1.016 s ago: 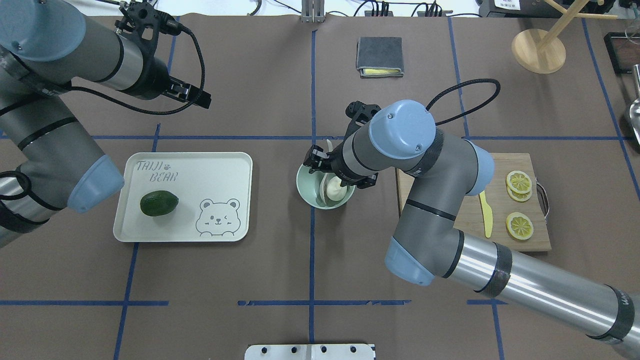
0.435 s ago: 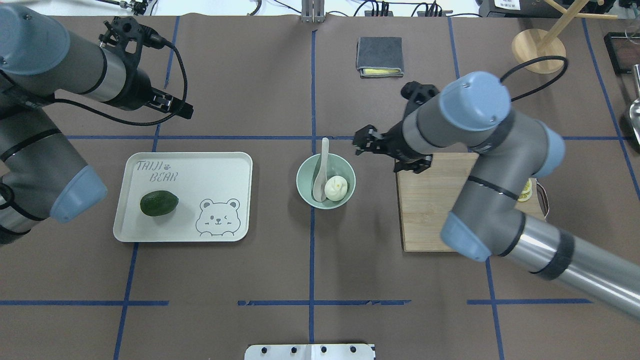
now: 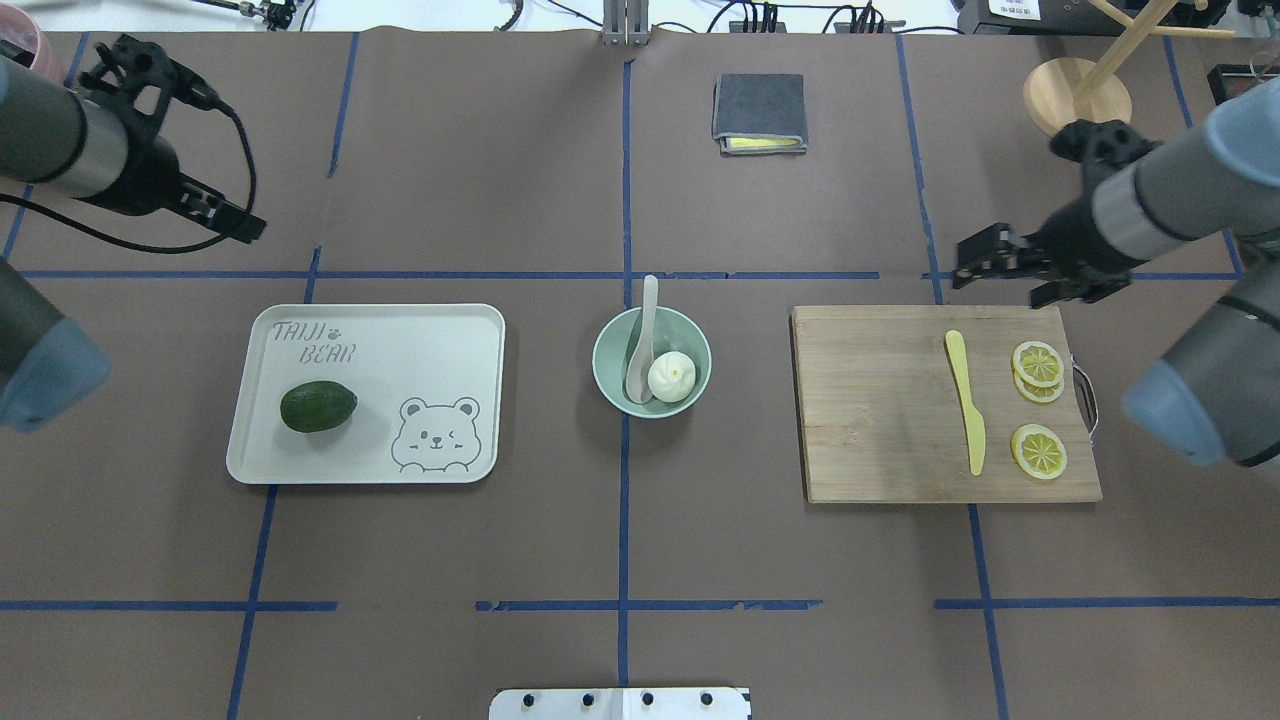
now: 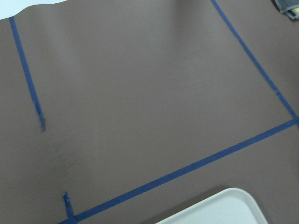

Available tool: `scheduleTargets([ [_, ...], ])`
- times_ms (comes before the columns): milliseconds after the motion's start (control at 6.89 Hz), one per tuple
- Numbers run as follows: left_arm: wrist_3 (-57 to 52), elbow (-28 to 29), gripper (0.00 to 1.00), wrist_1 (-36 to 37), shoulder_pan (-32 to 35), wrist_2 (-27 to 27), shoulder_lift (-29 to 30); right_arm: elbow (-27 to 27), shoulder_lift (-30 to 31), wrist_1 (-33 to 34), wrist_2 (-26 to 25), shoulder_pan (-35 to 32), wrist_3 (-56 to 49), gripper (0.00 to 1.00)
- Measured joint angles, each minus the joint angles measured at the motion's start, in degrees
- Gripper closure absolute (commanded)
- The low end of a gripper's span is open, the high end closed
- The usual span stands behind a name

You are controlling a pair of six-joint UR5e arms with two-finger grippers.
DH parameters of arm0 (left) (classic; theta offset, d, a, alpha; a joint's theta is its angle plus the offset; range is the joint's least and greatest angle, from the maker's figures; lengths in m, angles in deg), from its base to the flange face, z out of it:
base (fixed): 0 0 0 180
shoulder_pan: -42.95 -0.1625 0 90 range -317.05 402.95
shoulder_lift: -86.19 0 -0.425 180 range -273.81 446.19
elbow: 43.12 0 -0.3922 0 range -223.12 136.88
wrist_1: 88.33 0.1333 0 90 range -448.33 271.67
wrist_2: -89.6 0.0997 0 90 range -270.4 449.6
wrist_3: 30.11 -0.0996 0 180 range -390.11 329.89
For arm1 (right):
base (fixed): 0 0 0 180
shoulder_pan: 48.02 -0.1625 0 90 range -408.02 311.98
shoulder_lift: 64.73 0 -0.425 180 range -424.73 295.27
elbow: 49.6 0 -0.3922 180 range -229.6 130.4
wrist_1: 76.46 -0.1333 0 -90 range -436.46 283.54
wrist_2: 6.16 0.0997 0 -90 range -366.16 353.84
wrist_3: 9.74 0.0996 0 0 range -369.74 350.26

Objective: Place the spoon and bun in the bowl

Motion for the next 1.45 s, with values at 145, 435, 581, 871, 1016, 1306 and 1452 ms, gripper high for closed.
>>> scheduleTargets([
  [145, -7.24, 0.43, 0.01, 0.08, 5.26, -3.77, -2.51, -0.45, 3.7, 2.16, 2.37, -6.19, -11.43, 0.0],
  [435, -21.86, 1.96, 0.01, 0.4, 15.84, -11.9, -9.2, -1.68, 8.89, 9.27, 4.55, -16.67, -34.12, 0.0],
  [581, -27.37, 3.58, 0.0, 0.42, 20.29, -14.94, -13.23, -3.97, 10.22, 11.58, 5.55, -21.33, -43.45, 0.0],
  [871, -32.08, 6.9, 0.0, 3.73, 25.2, -20.23, -17.17, -9.07, 10.72, 13.17, 10.47, -27.9, -53.6, 0.0],
  [1016, -31.04, 7.05, 0.0, 8.46, 25.74, -21.38, -16.82, -9.87, 10.63, 13.39, 11.77, -29.22, -55.01, 0.0],
  [1306, -27.29, 7.08, 0.0, 12.09, 26.76, -22.18, -16.51, -9.95, 10.53, 13.59, 12.25, -29.71, -55.61, 0.0],
  [1452, -22.76, 7.02, 0.0, 12.33, 27.12, -22.08, -16.29, -10.0, 10.36, 13.63, 12.04, -29.29, -55.65, 0.0],
])
